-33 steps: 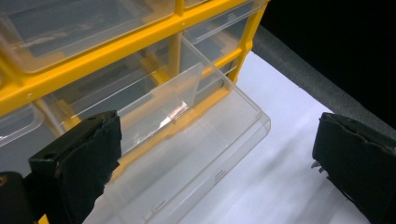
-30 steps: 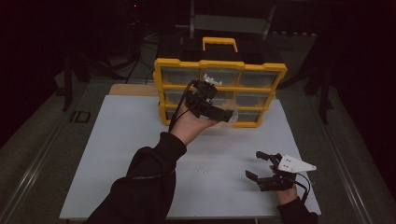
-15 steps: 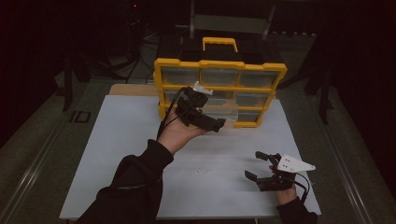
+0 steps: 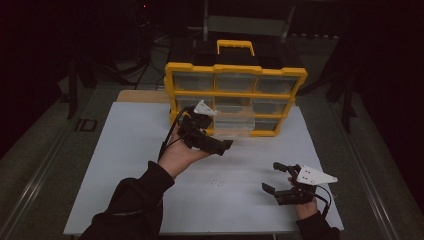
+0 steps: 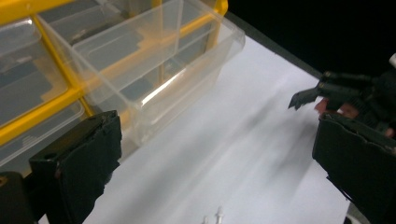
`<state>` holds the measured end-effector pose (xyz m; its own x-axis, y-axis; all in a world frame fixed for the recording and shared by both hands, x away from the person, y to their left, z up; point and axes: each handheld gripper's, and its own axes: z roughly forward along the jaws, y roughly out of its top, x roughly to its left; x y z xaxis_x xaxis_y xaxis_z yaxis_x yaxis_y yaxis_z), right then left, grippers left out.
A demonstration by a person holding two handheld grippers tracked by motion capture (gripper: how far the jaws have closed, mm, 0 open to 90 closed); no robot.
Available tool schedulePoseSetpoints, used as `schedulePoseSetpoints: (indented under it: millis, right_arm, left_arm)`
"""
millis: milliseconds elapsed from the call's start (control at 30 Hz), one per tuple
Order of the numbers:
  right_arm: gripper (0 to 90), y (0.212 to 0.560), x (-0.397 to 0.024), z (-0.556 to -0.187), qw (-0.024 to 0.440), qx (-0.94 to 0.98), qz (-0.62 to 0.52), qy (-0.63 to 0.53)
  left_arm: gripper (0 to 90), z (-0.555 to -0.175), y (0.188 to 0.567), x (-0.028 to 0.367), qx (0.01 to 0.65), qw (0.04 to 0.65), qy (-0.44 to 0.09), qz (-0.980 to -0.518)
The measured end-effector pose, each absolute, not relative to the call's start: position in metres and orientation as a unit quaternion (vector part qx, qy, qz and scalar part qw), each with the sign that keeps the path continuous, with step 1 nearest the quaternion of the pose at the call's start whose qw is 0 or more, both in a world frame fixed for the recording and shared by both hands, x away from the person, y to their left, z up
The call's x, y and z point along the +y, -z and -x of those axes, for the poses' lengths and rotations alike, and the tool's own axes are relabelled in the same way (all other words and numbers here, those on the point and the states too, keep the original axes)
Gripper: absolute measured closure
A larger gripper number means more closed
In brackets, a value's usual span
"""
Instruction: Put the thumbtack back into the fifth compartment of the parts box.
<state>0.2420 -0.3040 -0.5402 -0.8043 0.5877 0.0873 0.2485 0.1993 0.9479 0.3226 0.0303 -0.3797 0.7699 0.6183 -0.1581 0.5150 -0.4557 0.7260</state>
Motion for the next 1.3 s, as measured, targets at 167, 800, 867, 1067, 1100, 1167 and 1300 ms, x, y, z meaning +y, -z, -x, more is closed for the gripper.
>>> schedulePoseSetpoints:
  millis: [167, 800, 867, 1067, 1100, 1167, 1300]
  right_arm:
    - [13.6, 0.540, -0.303, -0.242, 0.149, 0.760, -0.275, -0.570]
    - [13.6, 0.540, -0.303, -0.242, 0.150, 0.761, -0.275, -0.568]
    - [13.6, 0.540, -0.304, -0.242, 0.150, 0.761, -0.274, -0.569]
    - [13.6, 0.539, -0.304, -0.242, 0.151, 0.761, -0.274, -0.569]
    - [13.6, 0.539, -0.304, -0.242, 0.150, 0.761, -0.274, -0.569]
    - [13.6, 0.539, -0.304, -0.242, 0.150, 0.761, -0.273, -0.568]
    - [13.6, 0.540, -0.304, -0.242, 0.150, 0.761, -0.274, -0.568]
  left_arm:
    - [0.7, -0.316, 0.390, 0.033, 0.321, 0.400, -0.058, -0.856]
    - [0.9, -0.298, 0.443, 0.040, 0.297, 0.423, -0.024, -0.856]
    - [1.2, -0.296, 0.450, 0.040, 0.292, 0.425, -0.017, -0.856]
    - [3.4, -0.292, 0.470, 0.037, 0.283, 0.424, -0.014, -0.860]
    - [3.9, -0.292, 0.473, 0.037, 0.280, 0.424, -0.012, -0.861]
    - [5.2, -0.291, 0.478, 0.037, 0.279, 0.419, -0.013, -0.864]
    - [11.5, -0.290, 0.489, 0.039, 0.280, 0.411, -0.017, -0.867]
